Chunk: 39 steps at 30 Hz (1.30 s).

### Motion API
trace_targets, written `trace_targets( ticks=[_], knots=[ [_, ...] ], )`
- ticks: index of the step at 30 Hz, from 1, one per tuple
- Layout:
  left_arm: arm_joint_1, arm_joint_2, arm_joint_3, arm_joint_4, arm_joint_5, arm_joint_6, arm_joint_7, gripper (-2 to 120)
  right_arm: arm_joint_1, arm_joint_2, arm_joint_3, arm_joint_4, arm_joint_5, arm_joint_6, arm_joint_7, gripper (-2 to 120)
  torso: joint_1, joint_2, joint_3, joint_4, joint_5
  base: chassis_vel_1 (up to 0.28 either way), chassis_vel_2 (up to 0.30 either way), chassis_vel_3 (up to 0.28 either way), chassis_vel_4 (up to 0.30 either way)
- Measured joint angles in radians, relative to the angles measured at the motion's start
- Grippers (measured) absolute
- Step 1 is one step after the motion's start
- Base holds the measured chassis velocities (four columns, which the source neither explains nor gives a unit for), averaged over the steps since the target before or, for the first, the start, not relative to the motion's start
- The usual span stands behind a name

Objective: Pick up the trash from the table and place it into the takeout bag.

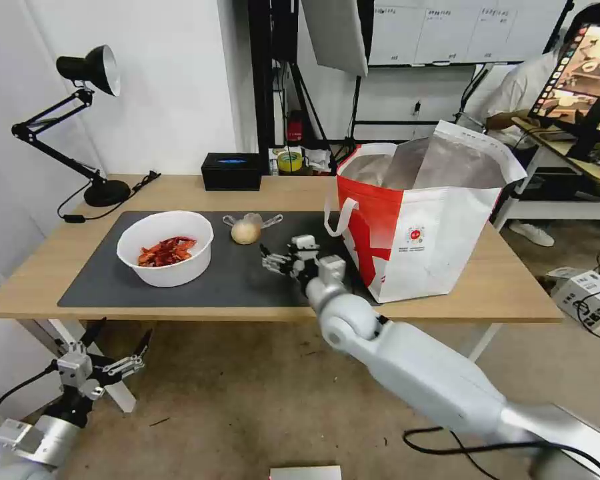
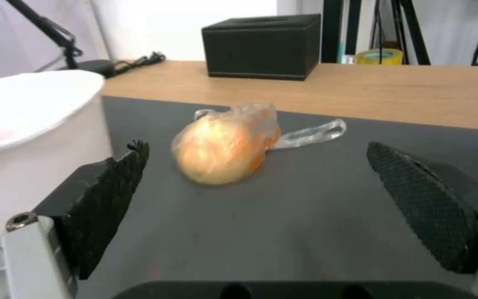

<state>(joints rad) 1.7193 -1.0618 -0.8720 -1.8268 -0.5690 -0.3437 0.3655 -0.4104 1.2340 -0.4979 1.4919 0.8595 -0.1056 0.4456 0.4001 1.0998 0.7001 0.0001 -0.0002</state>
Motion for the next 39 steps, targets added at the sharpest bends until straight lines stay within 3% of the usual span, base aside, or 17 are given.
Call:
trace_targets(
  ticks=[12,27,39],
  knots=[
    [-0.029,0.006,0.029,0.014,-0.001,-0.004,-0.001,100,0.189,0.204,-0.060,-0.368,0.024,-0.007,-0.063,100,0.000,0.000,0.000,-0.0001,-0.0001,0.000,0.000,0.000,0.000],
    [-0.033,0.027,0.029,0.033,-0.018,-0.015,0.006,100,0.270,0.312,-0.050,-0.554,0.019,-0.102,-0.120,100,0.000,0.000,0.000,-0.0001,0.0000,0.000,0.000,0.000,0.000],
    [-0.045,0.028,0.034,0.034,-0.022,-0.015,0.007,100,0.304,0.339,-0.060,-0.618,0.016,-0.162,-0.167,100,0.000,0.000,0.000,-0.0001,0.0001,0.000,0.000,0.000,0.000]
  ],
)
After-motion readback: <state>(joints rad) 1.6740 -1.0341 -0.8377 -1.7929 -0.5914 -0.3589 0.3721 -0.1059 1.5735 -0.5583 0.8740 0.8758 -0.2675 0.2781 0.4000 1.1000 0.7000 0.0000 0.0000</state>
